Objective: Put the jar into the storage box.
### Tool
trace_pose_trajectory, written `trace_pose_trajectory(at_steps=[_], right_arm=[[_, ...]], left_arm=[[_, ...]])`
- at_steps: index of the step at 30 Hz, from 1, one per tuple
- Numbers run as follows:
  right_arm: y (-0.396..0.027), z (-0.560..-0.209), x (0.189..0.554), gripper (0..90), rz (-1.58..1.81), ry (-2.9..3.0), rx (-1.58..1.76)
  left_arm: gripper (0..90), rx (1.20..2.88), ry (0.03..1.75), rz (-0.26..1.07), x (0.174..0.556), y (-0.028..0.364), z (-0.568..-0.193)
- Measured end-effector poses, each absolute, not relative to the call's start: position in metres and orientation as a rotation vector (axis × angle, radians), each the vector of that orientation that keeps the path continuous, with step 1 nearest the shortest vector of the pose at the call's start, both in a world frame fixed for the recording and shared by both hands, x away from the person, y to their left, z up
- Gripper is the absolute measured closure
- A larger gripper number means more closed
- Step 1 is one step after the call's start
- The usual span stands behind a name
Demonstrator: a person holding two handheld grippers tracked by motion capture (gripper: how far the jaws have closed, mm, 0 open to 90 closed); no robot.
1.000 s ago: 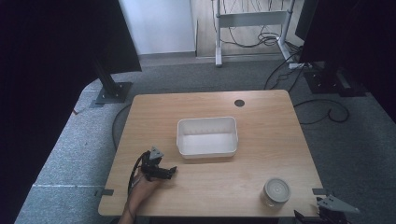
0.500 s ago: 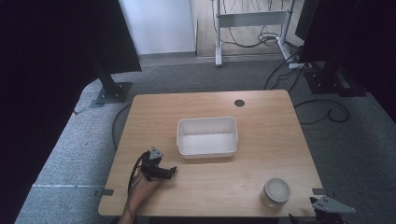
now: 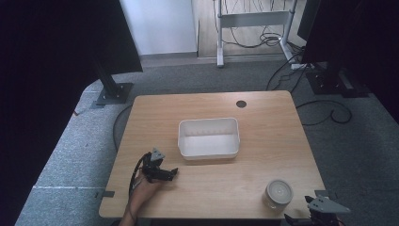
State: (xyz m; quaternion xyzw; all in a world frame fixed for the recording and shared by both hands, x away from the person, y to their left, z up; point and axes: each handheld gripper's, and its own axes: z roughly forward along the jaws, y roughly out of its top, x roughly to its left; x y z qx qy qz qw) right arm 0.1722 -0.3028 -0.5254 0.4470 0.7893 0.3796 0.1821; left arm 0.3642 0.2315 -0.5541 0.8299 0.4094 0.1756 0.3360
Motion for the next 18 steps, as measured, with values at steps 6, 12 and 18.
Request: trace_pose_trajectory(at_steps=[6,12,18], right_arm=[[-0.294,-0.525,0.176,0.0,1.095,2.217,1.237],[-0.287,-0.525,0.180,0.0,1.119,2.185,1.240],[-0.284,-0.524,0.184,0.1,1.147,2.152,1.259]], left_arm=[[0.0,2.164,1.068,0.458,0.364,0.231,-0.554],[0.0,2.164,1.068,0.458,0.364,0.231,-0.554],[0.0,2.165,1.068,0.458,0.364,0.231,-0.554]])
